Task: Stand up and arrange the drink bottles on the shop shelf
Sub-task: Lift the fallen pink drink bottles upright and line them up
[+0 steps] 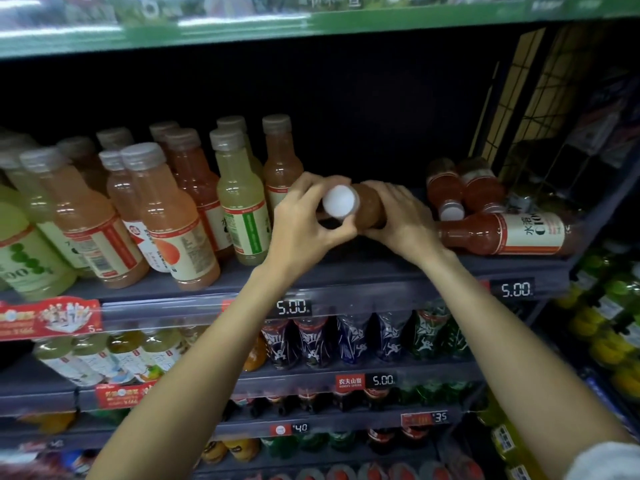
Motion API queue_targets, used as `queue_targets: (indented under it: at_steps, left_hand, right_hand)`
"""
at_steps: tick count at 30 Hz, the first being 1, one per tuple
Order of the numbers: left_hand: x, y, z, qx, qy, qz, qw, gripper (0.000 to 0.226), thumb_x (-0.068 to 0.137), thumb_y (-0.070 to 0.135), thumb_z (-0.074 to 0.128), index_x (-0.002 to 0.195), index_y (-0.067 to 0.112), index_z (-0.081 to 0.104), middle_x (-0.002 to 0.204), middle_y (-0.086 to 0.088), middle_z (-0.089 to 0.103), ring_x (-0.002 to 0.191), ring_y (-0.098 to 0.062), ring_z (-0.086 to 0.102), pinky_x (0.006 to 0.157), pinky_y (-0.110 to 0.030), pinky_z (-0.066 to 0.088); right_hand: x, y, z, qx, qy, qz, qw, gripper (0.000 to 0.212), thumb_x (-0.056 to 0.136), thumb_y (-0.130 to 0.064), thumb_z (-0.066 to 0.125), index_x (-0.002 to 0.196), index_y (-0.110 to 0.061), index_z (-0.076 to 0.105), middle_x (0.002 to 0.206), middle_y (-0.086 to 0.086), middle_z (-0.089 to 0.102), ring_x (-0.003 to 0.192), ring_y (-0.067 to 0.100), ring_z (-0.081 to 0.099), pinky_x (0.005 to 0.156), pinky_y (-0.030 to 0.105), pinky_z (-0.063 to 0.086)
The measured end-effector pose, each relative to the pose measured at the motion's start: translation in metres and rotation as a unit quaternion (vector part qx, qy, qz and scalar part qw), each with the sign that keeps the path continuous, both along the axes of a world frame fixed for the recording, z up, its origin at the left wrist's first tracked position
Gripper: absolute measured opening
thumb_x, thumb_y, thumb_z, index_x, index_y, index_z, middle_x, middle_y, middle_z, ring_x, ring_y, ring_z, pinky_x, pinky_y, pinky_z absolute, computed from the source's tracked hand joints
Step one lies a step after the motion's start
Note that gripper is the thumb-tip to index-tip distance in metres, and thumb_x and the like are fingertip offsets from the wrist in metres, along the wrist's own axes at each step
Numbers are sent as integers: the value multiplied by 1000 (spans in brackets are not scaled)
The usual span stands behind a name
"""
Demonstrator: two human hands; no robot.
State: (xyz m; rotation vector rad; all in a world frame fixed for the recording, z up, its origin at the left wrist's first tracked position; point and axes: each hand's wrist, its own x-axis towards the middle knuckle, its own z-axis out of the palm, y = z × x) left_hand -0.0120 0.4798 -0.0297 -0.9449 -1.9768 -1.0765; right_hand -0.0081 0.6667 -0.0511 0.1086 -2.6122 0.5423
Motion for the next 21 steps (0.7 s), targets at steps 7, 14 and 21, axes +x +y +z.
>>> queue_targets:
  at_steps: [7,14,21]
  left_hand:
    - [1,-9,24,103,-47,-23,993,41,88,17,69,126,7,56,125,-6,62,111,-11,60,81,-10,49]
    - [-34,-14,6,-95,-16,42,995,70,91,19,61,150,10,25,145,-8,44,128,-20,44,102,-23,35]
    - [-44,-15,-14,-217,29,206,954,75,85,25,62,149,4,27,143,-23,42,135,-39,35,109,-48,34]
  right_hand:
    - [4,-24,-1,-240,6,79,967,75,64,-42,83,123,-31,39,113,-15,56,105,12,60,87,37,52]
    - [-21,-47,-7,-310,-41,67,947,75,65,-47,80,125,-27,40,113,-8,62,103,13,61,90,42,52]
    - [-46,-56,-7,-239,-17,-6,971,68,80,-41,71,136,-18,42,129,8,49,113,25,54,91,42,48]
